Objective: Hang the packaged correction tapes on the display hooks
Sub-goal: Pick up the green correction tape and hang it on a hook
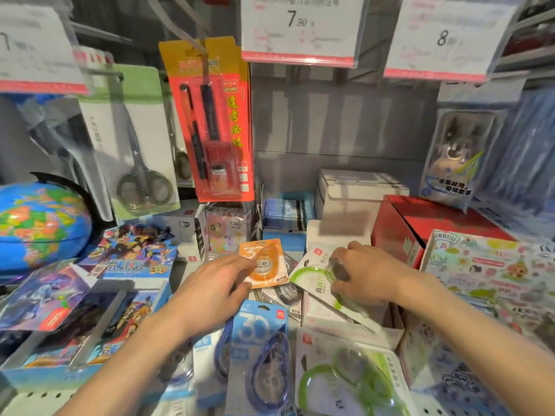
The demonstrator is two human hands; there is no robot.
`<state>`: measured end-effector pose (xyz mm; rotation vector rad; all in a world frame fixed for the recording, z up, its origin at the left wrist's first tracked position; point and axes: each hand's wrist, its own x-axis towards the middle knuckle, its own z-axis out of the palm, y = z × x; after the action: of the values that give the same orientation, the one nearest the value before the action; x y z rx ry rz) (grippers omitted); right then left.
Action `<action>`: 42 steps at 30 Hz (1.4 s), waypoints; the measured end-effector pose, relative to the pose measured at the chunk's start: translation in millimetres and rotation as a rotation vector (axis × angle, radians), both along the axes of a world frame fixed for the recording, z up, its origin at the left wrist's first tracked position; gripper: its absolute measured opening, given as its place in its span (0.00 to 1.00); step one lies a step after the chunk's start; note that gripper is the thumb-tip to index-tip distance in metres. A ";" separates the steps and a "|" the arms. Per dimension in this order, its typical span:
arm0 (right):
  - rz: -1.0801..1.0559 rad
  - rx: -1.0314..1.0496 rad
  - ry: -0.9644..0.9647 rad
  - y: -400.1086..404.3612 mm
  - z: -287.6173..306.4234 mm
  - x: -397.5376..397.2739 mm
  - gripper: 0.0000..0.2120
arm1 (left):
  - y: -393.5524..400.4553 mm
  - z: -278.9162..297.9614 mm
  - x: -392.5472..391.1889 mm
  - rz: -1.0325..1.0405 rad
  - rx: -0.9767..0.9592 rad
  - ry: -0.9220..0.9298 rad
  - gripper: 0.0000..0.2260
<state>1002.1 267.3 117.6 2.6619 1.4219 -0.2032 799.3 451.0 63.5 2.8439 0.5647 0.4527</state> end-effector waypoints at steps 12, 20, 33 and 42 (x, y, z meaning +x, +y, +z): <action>-0.078 0.459 -0.019 5.4 18.1 -9.2 0.28 | -26.7 24.1 8.8 0.109 -0.342 -0.285 0.14; 0.039 0.701 0.056 3.5 23.3 -32.3 0.33 | -49.7 64.3 33.6 0.034 -1.203 -0.639 0.09; 0.190 0.795 0.089 -34.1 49.7 -51.7 0.40 | -62.2 93.2 24.9 -0.088 -1.202 -0.745 0.08; 0.237 0.935 -0.001 -122.9 76.8 -21.1 0.39 | -144.2 124.6 55.7 -0.217 -1.083 -0.794 0.07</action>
<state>981.0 144.4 194.4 3.0497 2.2177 0.6432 855.0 306.8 188.2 1.5014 0.2069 0.8338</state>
